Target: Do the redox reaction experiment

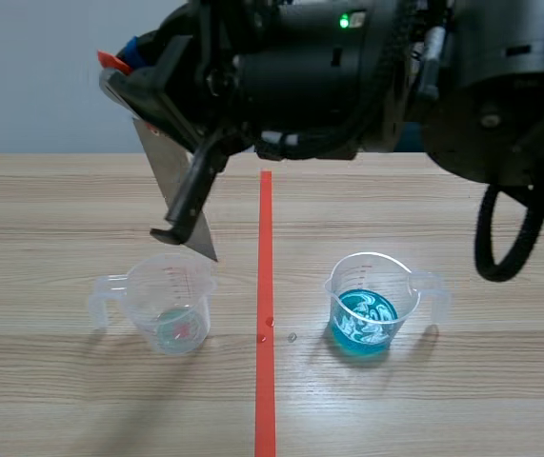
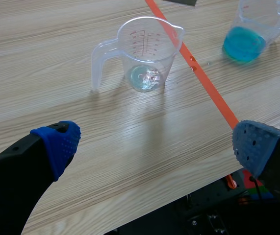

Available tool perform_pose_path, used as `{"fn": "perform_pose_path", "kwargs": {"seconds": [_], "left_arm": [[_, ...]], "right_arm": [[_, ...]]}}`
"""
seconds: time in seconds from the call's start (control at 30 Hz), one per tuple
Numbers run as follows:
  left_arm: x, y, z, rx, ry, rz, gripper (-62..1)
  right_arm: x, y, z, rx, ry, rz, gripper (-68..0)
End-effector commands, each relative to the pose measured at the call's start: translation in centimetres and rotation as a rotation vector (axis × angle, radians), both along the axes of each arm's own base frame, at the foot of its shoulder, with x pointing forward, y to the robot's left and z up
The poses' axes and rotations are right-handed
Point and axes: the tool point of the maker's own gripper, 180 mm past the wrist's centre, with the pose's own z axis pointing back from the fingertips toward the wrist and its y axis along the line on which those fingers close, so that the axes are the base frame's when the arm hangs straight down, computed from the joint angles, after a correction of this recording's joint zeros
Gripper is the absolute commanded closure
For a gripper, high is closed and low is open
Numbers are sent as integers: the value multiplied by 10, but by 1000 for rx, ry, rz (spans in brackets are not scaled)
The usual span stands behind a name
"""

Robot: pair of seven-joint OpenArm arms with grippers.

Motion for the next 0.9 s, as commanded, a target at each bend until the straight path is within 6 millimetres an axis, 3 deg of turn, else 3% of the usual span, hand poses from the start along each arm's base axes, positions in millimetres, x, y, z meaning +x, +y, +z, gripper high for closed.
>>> {"fn": "perform_pose_path", "kwargs": {"seconds": [0.0, 0.53, 0.87], "left_arm": [[2, -1, 5, -11, -19, 4, -623], [2, -1, 5, -11, -19, 4, -623], [2, -1, 5, -11, -19, 4, -623]], "right_arm": [[-3, -7, 9, 11, -40, 14, -8], [-25, -90, 9, -59, -94, 105, -7], [-28, -121, 2, -135, -94, 127, -7]]}}
